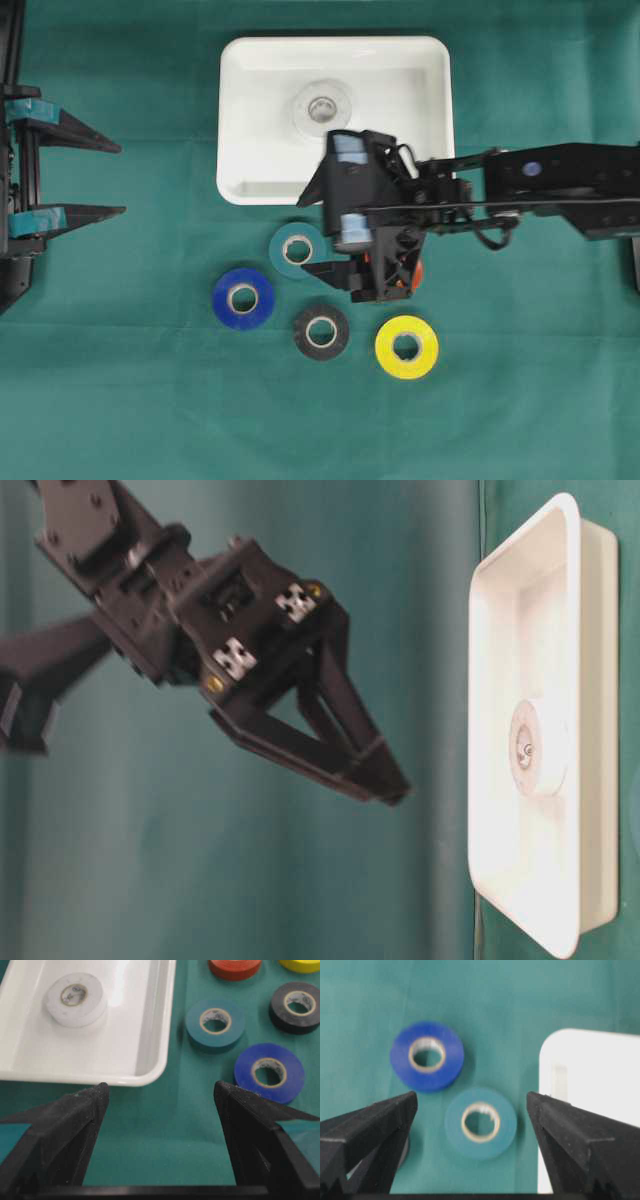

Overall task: Pick up the tape from a random location and place it into the white case.
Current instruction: 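Move the right gripper leftward over the teal tape roll, then lower the open right gripper toward the teal tape roll's center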

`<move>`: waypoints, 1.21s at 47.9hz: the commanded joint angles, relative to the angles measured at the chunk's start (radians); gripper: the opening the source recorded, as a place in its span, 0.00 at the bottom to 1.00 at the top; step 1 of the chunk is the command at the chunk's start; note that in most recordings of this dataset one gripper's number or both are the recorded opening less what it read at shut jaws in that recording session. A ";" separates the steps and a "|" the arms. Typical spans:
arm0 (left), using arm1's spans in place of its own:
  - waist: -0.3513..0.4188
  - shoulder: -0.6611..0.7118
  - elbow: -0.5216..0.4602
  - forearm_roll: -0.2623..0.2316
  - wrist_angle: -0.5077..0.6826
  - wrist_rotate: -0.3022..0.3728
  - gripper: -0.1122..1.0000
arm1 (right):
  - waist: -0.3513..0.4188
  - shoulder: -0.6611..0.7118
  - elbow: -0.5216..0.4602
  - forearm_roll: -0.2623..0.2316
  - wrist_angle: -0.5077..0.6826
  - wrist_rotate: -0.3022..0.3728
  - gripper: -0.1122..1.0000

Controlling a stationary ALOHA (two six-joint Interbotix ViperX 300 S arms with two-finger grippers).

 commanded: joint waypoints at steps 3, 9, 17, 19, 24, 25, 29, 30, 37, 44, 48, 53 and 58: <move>0.000 0.023 -0.011 -0.002 -0.023 0.000 0.83 | 0.017 0.020 -0.084 0.003 0.112 0.014 0.92; 0.002 0.032 -0.011 -0.002 -0.035 0.000 0.83 | 0.029 0.052 -0.140 0.002 0.202 0.031 0.92; 0.003 0.035 -0.011 -0.002 -0.040 -0.002 0.83 | 0.034 0.078 -0.183 0.002 0.278 0.038 0.92; 0.005 0.035 -0.011 -0.002 -0.041 -0.002 0.83 | 0.034 0.081 -0.186 0.002 0.287 0.038 0.92; 0.005 0.035 -0.011 -0.002 -0.041 -0.002 0.83 | 0.035 0.086 -0.192 0.002 0.291 0.038 0.92; 0.005 0.035 -0.011 -0.003 -0.041 -0.002 0.83 | 0.035 0.086 -0.192 0.002 0.291 0.038 0.92; 0.003 0.035 -0.011 -0.002 -0.040 -0.002 0.83 | 0.035 0.086 -0.192 0.002 0.291 0.043 0.92; 0.005 0.035 -0.011 -0.002 -0.041 -0.002 0.83 | 0.035 0.086 -0.193 0.002 0.291 0.043 0.92; 0.005 0.035 -0.011 -0.002 -0.041 -0.002 0.83 | 0.035 0.086 -0.192 0.002 0.290 0.043 0.92; 0.005 0.035 -0.011 -0.002 -0.041 -0.002 0.83 | 0.035 0.086 -0.193 0.002 0.287 0.043 0.92; 0.005 0.035 -0.011 -0.002 -0.041 -0.002 0.83 | 0.035 0.086 -0.192 0.002 0.287 0.043 0.92; 0.005 0.035 -0.011 -0.002 -0.041 -0.002 0.83 | 0.035 0.086 -0.192 0.000 0.282 0.041 0.92; 0.005 0.035 -0.011 -0.002 -0.041 -0.002 0.83 | 0.035 0.086 -0.192 -0.002 0.282 0.041 0.92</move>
